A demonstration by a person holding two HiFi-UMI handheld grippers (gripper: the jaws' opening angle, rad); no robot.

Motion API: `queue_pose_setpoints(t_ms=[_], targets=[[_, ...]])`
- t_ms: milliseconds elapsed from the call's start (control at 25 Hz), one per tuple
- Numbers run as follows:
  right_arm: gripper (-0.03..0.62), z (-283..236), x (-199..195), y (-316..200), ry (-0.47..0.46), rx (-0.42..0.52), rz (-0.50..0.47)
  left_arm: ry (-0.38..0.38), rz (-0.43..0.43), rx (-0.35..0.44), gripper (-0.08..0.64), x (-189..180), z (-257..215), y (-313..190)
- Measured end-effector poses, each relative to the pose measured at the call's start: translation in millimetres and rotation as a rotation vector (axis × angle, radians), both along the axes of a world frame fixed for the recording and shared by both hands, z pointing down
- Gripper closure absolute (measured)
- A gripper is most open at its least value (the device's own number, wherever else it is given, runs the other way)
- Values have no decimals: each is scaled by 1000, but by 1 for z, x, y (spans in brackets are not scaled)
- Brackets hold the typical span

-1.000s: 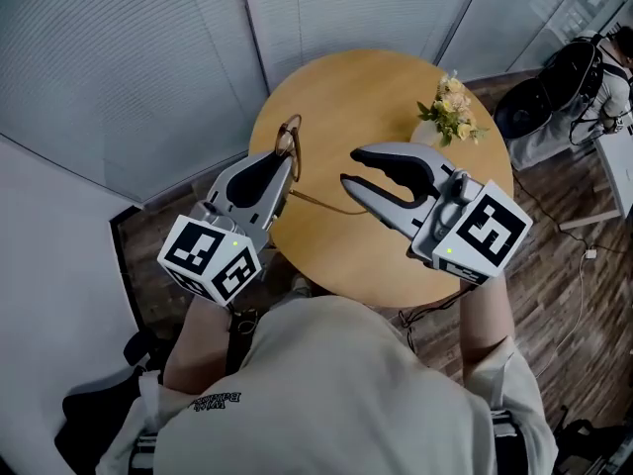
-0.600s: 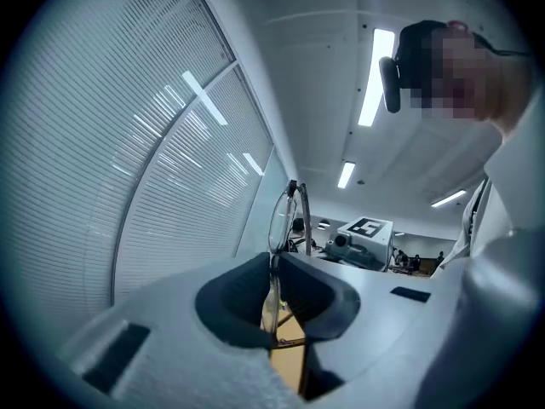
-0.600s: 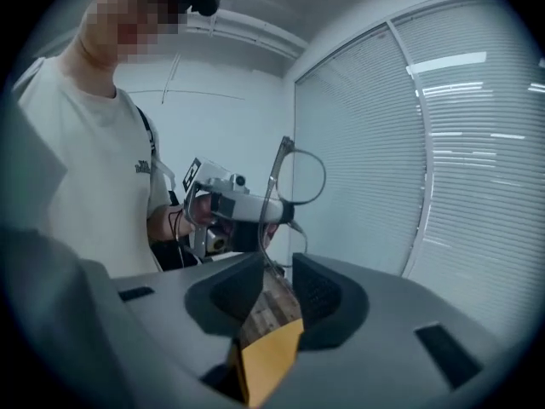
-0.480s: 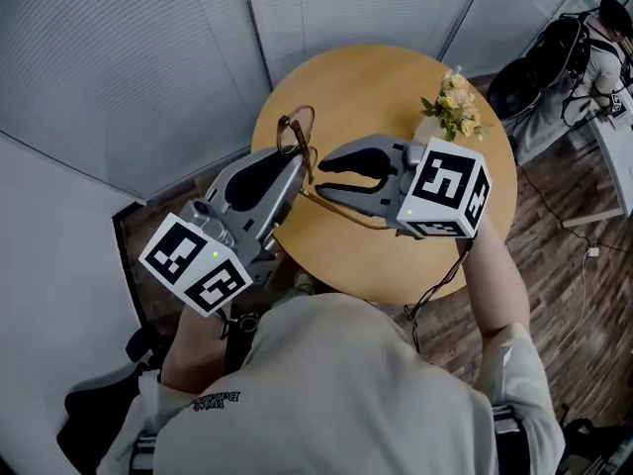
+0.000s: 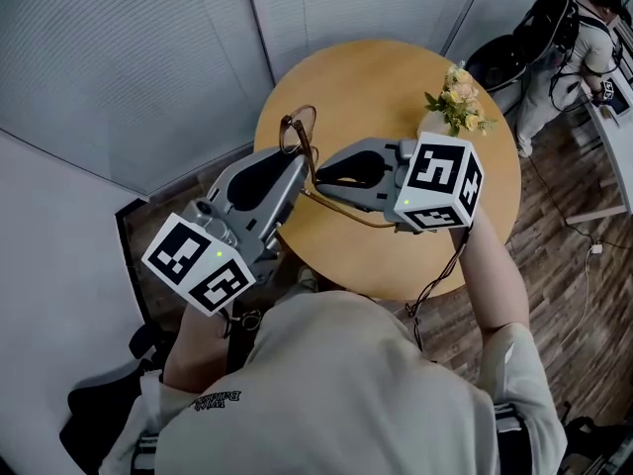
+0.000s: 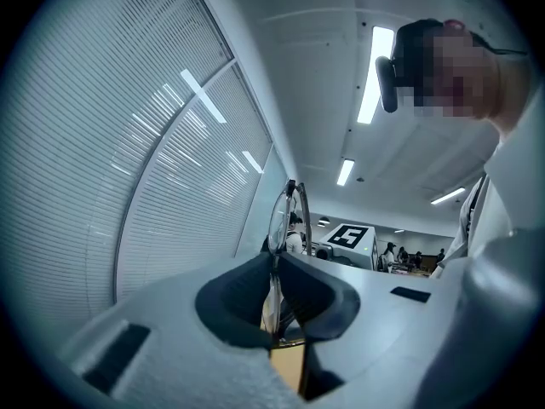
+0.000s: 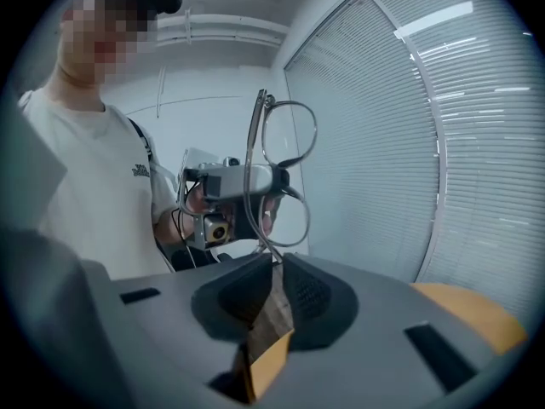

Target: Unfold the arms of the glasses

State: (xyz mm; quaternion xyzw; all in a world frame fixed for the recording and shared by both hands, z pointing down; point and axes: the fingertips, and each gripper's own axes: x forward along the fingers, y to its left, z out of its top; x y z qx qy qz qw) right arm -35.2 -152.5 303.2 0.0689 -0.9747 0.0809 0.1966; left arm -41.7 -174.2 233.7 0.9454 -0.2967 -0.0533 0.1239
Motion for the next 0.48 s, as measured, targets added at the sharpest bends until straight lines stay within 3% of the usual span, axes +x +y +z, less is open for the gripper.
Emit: queue_pose_setpoints(t_ms=[480], targets=[[538,0,35,0,30,45,90,-130,-64,61,511,-9,18,-12]])
